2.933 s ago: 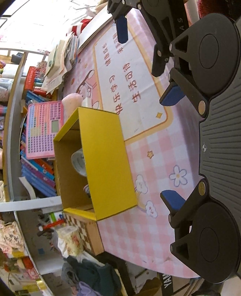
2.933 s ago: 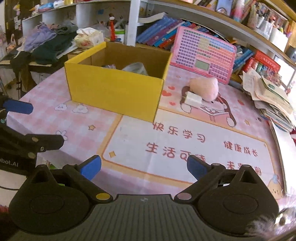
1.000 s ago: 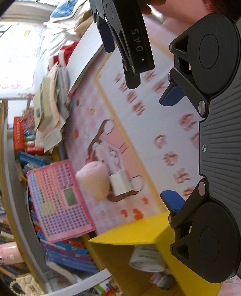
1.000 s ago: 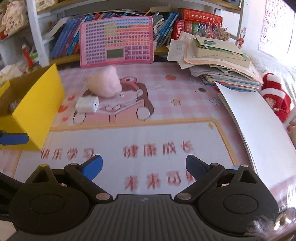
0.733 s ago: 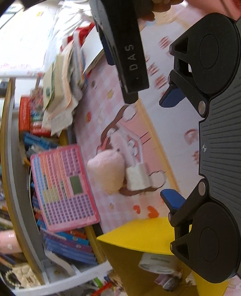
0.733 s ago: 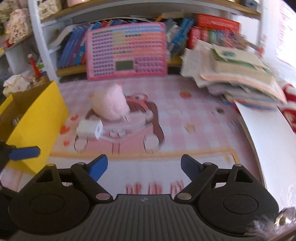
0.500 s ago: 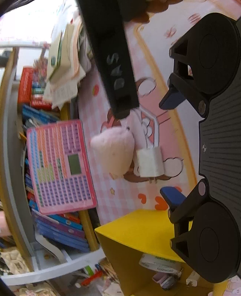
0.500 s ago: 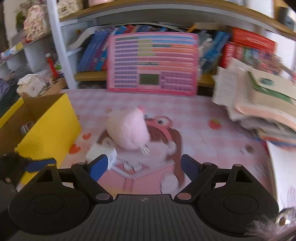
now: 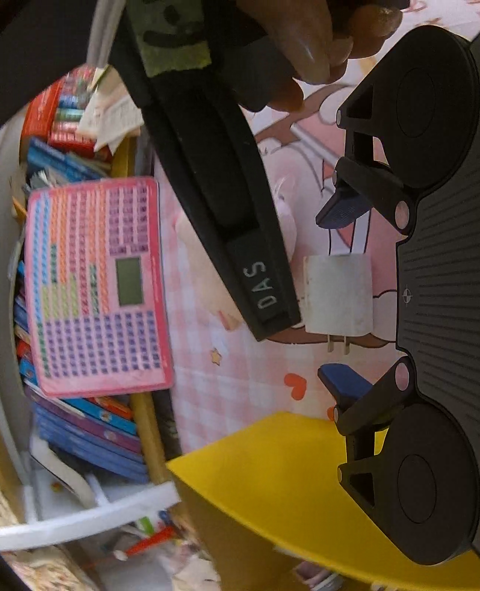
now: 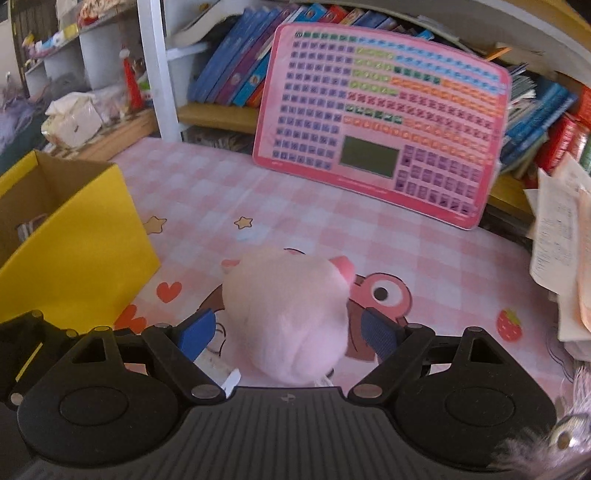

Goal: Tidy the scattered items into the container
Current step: 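Grasp the pink plush with the right tool while the left tool grasps the white charger block, then lift and carry the plush and charger block toward the yellow box with both tools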

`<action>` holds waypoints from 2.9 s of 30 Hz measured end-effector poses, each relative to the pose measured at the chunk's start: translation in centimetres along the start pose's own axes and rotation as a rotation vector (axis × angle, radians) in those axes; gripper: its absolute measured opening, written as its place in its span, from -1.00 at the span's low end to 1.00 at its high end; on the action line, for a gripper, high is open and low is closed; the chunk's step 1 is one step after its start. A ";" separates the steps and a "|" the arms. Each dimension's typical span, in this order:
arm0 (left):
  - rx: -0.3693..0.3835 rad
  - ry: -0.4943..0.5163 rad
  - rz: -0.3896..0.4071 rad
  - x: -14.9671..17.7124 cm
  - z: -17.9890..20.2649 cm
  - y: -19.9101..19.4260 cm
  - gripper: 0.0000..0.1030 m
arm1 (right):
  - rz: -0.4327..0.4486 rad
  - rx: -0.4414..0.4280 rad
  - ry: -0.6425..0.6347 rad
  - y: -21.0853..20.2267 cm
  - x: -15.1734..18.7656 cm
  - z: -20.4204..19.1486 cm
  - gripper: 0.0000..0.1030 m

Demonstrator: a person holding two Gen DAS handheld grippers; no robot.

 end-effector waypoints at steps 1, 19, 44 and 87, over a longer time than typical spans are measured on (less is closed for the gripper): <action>-0.003 -0.015 -0.008 0.0 -0.3 0.3 0.59 | -0.003 0.001 -0.006 0.4 -0.2 -0.1 0.68; 0.058 -0.091 -0.066 0.8 -1.9 2.7 0.26 | -0.003 -0.045 -0.006 1.9 -0.5 0.7 0.21; 0.296 -0.130 -0.032 2.4 0.4 -7.6 0.25 | 0.039 0.018 0.215 -9.5 4.8 3.1 0.19; 0.412 -0.338 0.025 15.8 -18.1 -28.3 0.25 | -0.026 0.018 0.270 -26.7 15.3 -19.7 0.19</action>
Point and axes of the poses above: each gripper's, at about its wrist camera, not at the fingertips, and y roughly the way its jaws point, z to its right, x to its underside, the point moved 4 cm from there along y, roughly the way its jaws point, and after that the axes turned 11 degrees about x, right-handed, at the moved point
